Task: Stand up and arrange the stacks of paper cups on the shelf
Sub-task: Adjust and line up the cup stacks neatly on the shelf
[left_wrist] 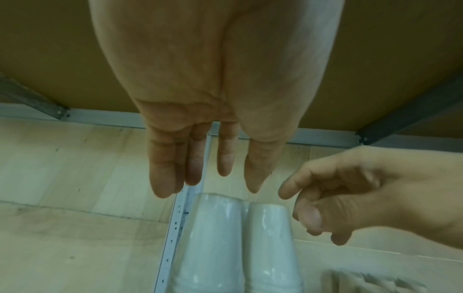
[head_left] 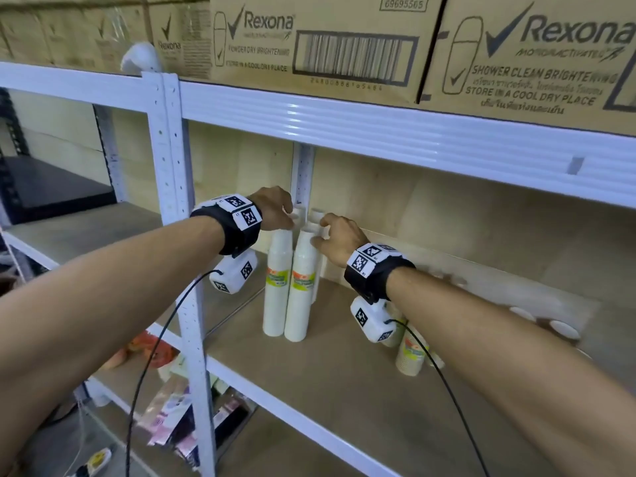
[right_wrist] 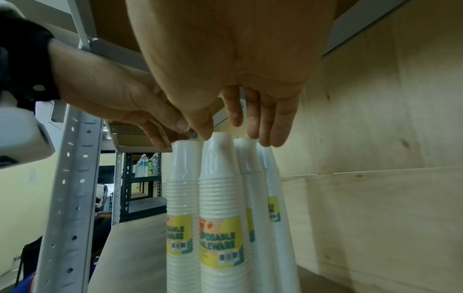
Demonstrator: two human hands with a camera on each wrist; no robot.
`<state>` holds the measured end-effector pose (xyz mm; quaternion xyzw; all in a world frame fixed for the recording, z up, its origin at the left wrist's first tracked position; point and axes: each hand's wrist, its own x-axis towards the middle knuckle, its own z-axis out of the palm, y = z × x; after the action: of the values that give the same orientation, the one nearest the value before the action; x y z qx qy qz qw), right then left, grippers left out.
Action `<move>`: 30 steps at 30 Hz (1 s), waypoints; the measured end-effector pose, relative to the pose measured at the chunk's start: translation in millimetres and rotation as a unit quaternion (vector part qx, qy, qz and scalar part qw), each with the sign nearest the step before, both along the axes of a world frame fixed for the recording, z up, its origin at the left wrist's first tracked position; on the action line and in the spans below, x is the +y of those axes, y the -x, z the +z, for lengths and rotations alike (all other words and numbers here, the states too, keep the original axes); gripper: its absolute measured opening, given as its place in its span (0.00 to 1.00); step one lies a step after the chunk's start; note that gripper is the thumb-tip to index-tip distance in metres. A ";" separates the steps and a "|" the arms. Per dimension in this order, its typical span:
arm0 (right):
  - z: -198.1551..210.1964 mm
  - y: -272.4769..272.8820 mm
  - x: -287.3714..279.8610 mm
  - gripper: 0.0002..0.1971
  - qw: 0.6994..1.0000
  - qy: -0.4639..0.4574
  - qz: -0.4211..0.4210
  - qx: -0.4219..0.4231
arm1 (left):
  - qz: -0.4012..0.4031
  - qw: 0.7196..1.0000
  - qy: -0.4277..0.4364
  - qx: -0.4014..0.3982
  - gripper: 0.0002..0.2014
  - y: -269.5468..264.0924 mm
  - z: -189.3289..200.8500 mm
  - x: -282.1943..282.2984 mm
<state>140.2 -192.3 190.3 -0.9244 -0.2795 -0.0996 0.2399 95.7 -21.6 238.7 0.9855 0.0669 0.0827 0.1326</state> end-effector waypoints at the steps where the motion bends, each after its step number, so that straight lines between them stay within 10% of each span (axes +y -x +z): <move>1: -0.4 -0.8 4.6 0.21 1.000 -0.005 -0.002 0.004 | -0.002 1.000 -0.003 0.002 0.20 -1.1 -2.9 2.7; 30: 24.4 -12.8 7.9 0.20 0.995 0.051 0.012 0.079 | -0.088 0.989 0.018 0.117 0.17 -29.9 10.0 -8.9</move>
<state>153.0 -184.4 214.7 -0.9369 -0.2757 -0.0086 0.2148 125.6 -30.6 248.7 0.9879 -0.0032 -0.0464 0.1483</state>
